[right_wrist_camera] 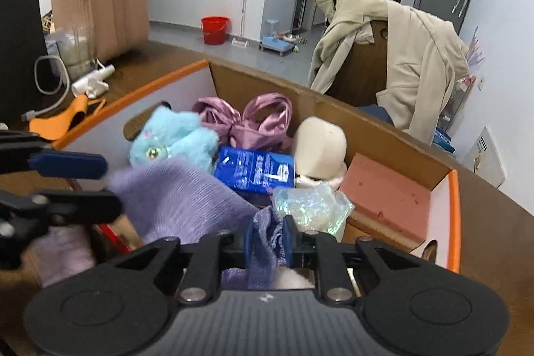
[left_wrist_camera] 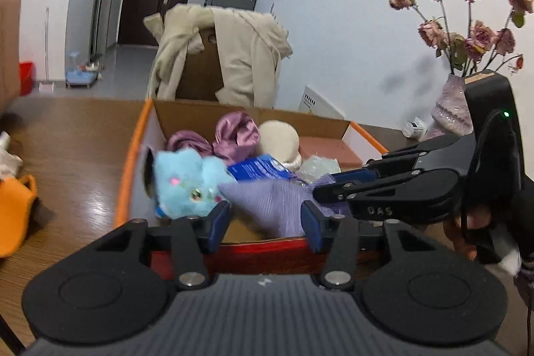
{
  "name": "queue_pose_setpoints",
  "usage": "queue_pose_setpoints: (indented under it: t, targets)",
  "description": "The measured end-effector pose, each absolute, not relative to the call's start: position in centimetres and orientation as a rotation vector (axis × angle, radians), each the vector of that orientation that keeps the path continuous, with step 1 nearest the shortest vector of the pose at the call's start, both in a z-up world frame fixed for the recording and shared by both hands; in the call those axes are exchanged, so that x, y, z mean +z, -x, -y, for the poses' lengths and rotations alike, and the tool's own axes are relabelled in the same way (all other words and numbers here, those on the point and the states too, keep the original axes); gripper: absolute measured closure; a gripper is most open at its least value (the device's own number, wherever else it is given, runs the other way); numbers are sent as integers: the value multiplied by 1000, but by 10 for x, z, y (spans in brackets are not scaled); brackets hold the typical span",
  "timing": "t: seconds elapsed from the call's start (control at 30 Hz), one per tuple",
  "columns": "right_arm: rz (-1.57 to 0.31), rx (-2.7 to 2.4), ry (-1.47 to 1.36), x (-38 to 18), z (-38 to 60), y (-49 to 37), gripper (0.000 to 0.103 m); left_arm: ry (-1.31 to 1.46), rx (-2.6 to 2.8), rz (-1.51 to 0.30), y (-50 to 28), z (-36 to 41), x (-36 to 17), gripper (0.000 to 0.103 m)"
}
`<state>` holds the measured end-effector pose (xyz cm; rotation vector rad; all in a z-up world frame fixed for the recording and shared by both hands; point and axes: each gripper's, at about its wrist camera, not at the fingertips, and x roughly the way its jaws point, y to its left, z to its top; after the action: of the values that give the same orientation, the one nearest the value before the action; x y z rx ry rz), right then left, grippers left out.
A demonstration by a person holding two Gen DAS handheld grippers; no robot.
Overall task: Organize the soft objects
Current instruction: 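Carry the pouch into the box and open both grippers, then withdraw both grippers from the box toward the pink rolled towel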
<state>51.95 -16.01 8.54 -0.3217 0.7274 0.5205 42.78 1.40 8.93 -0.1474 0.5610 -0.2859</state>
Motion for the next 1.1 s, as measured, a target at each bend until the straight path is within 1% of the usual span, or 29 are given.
queue_pose_setpoints:
  t: [0.13,0.2,0.33,0.43,0.53,0.6,0.63,0.73,0.77,0.8,0.93,1.0,1.1]
  targets:
    - [-667,523,310,115,168,-498,81,120,-254,-504,-404,-25,118,50]
    - [-633,519,312,132,175,-484,73,111,-234,-483,-390,-31,132,48]
    - [-579,521,291,166,191,-445,70,98,-197,-450,-363,-40,154,43]
    - [-534,540,260,188,205,-410,65,91,-185,-434,-340,-46,167,38]
    - [-500,569,233,200,216,-373,63,75,-179,-418,-314,-49,176,36]
    - [-477,596,217,204,223,-348,62,79,-180,-405,-294,-50,179,30]
    - [-467,607,204,204,226,-335,61,90,-183,-402,-282,-51,178,26]
    - [-428,650,189,197,237,-291,56,118,-211,-421,-248,-53,165,26]
    - [-423,664,188,193,239,-278,51,121,-218,-430,-236,-53,159,26]
    - [-417,676,173,188,243,-264,48,123,-222,-436,-224,-54,154,26]
    - [-437,741,143,157,253,-219,48,121,-219,-436,-179,-63,137,23]
    - [-469,765,120,141,256,-206,46,118,-202,-441,-164,-69,131,22]
    - [-497,785,110,127,255,-199,46,99,-176,-460,-161,-74,127,21]
